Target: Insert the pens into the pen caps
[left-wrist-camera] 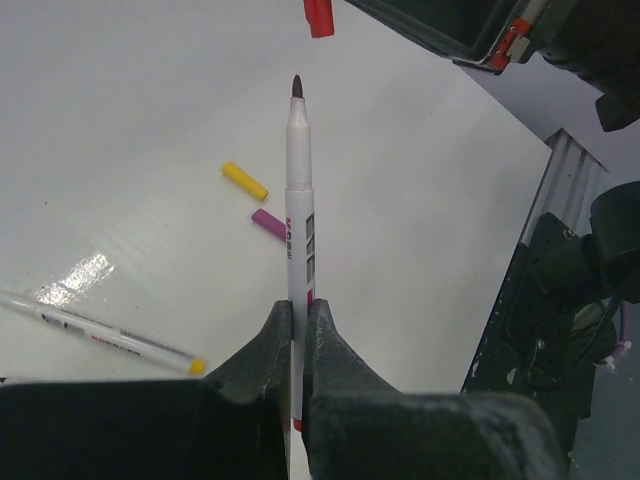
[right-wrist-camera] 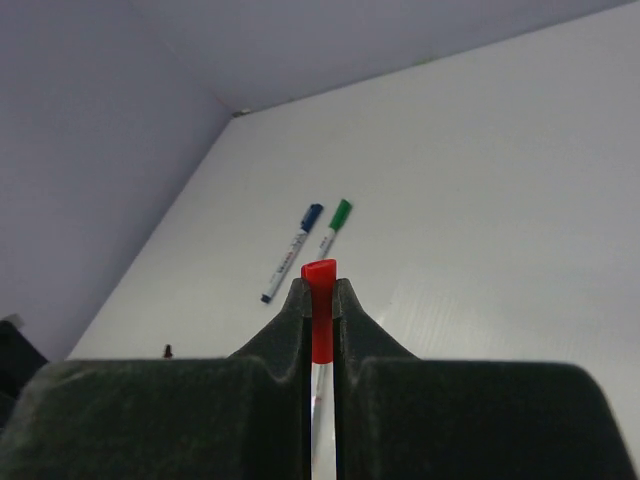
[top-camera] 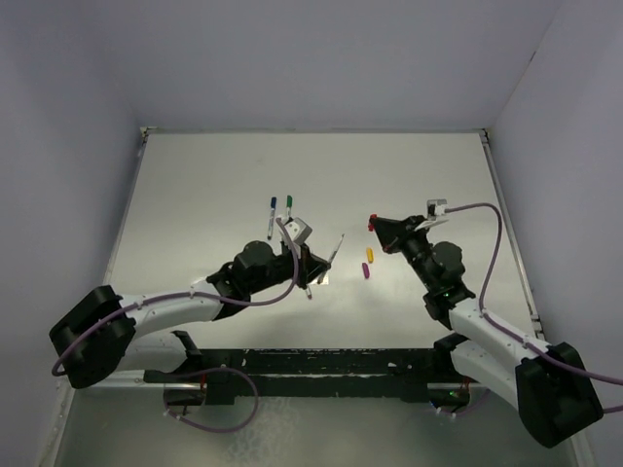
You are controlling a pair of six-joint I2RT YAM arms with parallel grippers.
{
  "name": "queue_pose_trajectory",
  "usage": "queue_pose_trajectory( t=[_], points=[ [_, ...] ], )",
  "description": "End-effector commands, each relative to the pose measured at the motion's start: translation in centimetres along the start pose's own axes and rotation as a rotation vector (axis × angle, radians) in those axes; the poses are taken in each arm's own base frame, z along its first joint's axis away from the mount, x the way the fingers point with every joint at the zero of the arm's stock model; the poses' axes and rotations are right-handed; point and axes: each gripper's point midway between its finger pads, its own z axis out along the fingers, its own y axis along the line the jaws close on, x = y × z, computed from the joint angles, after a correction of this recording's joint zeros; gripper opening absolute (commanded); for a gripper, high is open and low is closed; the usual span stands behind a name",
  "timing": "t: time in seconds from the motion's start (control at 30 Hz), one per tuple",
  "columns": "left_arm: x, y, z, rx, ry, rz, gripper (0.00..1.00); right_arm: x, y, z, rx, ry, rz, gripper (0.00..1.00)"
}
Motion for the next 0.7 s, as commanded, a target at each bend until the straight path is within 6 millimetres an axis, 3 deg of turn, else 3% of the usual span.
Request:
queue_pose_trajectory(
  t=[0.0,0.23,0.67],
  points=[
    [-2.9,-2.3,1.0,0.123,-0.129,0.022,0.00,-6.5,6.3,-1.3,-0.299,-0.287,0.069,0.00],
    [-3.6,-2.7,1.7,0.141,-0.141,0.018,0.00,-7.5,7.9,-1.8,-0.413,-0.348,0.179,0.00],
    [-4.7,-3.0,2.5,0.150,-0.169,0.029,0.00,-5.7,9.0,-0.8,-0.495,-0.264,0.239,0.00]
  ],
)
